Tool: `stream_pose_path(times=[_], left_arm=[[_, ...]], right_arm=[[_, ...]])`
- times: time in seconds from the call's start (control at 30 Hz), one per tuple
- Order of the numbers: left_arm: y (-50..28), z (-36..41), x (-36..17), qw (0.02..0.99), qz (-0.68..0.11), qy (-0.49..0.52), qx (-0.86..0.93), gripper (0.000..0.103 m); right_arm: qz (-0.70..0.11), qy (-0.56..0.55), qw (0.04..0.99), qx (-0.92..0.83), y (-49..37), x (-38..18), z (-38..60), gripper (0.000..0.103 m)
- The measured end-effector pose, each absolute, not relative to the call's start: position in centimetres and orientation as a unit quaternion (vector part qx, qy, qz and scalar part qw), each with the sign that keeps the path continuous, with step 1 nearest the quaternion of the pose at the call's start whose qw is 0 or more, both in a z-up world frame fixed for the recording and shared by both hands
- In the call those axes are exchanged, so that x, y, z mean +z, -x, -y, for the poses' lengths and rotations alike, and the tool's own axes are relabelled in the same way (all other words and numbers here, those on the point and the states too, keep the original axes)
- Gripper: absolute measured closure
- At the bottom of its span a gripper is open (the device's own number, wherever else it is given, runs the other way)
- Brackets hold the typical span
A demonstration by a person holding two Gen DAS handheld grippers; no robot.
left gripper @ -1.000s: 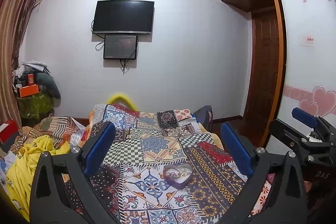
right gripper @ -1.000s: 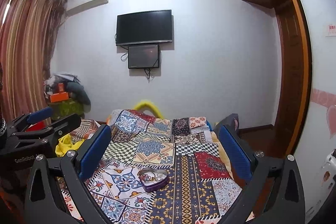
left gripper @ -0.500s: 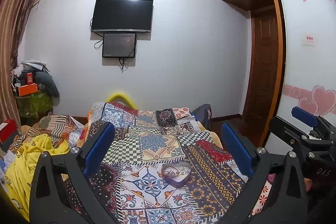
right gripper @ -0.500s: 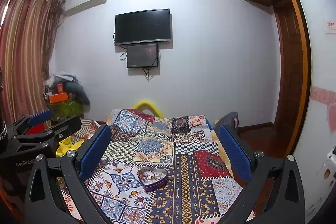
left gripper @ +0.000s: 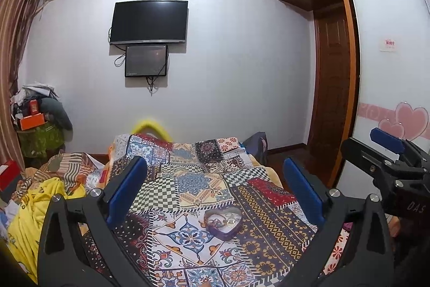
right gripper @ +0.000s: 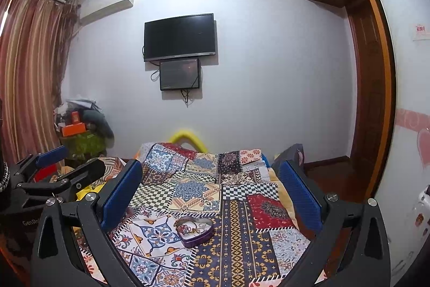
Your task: Organize jewelry
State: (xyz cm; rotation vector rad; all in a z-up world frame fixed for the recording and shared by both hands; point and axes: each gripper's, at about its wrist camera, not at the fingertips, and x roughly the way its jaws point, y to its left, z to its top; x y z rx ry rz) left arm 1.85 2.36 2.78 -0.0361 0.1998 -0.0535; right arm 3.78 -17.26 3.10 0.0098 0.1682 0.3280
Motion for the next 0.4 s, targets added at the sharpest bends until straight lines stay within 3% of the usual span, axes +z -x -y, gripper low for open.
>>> stream_pose_path(times=[0.4], left_arm=[[-2.44,-2.85,2.57,0.993,-0.108,0.029,-0.029,0.001]], right_arm=[[-0.089,-0.008,0.982,0.166,-4.04,2.84,17.25,0.001]])
